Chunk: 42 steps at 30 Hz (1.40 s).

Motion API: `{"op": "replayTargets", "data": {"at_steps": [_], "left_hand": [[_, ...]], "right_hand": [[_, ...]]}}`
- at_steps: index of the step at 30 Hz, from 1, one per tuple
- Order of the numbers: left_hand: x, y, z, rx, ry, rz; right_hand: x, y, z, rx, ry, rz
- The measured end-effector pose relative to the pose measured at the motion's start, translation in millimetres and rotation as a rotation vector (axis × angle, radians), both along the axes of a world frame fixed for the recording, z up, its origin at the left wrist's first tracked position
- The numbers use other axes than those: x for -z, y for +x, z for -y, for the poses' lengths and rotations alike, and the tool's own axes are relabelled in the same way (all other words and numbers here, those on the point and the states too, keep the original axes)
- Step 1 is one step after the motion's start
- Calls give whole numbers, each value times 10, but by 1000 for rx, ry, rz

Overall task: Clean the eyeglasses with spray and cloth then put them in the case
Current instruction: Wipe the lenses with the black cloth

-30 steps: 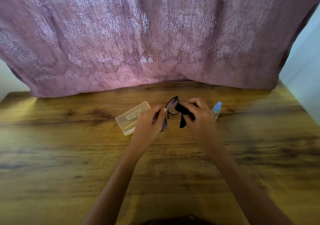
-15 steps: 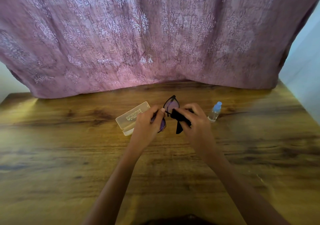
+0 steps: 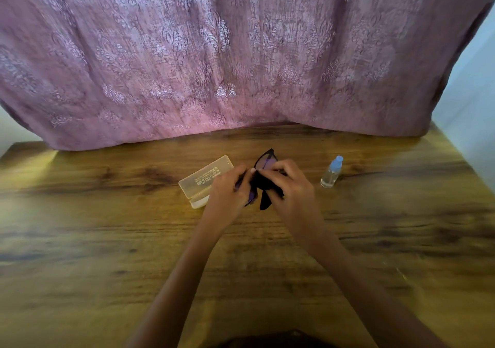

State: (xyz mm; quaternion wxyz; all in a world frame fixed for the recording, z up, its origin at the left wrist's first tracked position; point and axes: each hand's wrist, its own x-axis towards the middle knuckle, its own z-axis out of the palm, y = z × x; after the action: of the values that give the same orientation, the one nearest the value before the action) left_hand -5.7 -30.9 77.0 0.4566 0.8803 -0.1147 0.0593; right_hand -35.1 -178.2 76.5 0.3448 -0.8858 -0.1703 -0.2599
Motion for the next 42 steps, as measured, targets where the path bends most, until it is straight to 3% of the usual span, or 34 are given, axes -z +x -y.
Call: {"op": "replayTargets", "data": {"at_steps": [7, 12, 17, 21, 24, 26, 30, 32, 37, 42], "left_hand": [[-62, -32, -35, 8, -31, 11], [-55, -28, -55, 2, 17, 2], [-106, -57, -79, 32, -51, -33], [-110, -44, -81, 27, -75, -65], [-73, -18, -101, 35, -61, -76], [-39, -2, -113, 25, -45, -84], [7, 3, -118, 12, -38, -66], [6, -4, -122, 34, -19, -42], [-13, -24, -151, 66, 51, 111], [-163, -75, -139, -33, 66, 308]], "right_hand": [[37, -3, 84, 5, -1, 0], [170, 94, 248, 106, 120, -32], [484, 192, 365, 258, 207, -377], [667, 229, 435, 243, 115, -620], [614, 227, 460, 200, 7, -638], [472, 227, 446, 161, 208, -594], [45, 282, 403, -112, 1112, -830], [-82, 315, 412, -226, 1350, -887], [-167, 369, 297, -285, 1388, -885], [-128, 378, 114, -199, 1078, -794]]}}
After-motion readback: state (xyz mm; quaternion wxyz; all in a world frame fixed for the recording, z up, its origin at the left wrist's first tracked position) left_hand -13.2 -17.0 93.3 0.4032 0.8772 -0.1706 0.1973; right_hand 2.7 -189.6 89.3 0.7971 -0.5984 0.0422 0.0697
